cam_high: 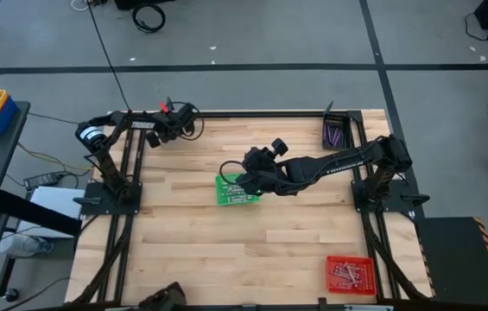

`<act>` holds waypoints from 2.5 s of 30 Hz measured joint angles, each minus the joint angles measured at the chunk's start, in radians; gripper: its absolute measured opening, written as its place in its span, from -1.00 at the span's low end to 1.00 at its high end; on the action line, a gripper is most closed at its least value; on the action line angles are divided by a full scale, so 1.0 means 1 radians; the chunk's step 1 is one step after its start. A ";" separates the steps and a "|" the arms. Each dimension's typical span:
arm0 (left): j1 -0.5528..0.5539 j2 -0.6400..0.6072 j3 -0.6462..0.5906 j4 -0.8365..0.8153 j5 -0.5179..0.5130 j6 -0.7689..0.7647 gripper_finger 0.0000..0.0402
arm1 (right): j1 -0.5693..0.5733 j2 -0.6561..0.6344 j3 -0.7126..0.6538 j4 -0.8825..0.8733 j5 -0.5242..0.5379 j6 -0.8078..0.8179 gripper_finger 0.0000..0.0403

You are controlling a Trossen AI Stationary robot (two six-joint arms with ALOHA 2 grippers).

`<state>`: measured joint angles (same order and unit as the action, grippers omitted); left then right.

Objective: Sort crayons
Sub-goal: Put the pink crayon into the red basket

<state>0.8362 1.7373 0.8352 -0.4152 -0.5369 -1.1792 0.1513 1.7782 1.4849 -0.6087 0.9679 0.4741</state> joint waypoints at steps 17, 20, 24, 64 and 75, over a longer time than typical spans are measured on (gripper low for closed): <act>-0.012 -0.010 -0.001 -0.017 0.018 -0.106 -0.88 | 0.000 0.000 0.000 -0.039 -0.002 -0.003 -0.40; -0.029 -0.036 -0.004 -0.048 0.040 -0.119 -0.80 | 0.000 0.000 0.000 -0.061 -0.002 -0.002 -0.40; -0.070 -0.109 -0.005 -0.051 0.048 -0.106 -0.69 | 0.000 0.000 0.000 -0.114 -0.002 0.005 -0.40; -0.262 -0.130 -0.058 0.185 -0.173 0.176 -0.27 | 0.062 -0.036 0.000 -0.160 0.109 0.052 -0.40; -0.198 0.017 -0.055 0.193 -0.105 -0.041 -0.10 | 0.062 -0.035 0.000 -0.159 0.102 0.046 -0.40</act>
<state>0.6384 1.7543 0.7800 -0.2225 -0.6423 -1.2197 0.2131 1.7432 1.4849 -0.7681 1.0698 0.5198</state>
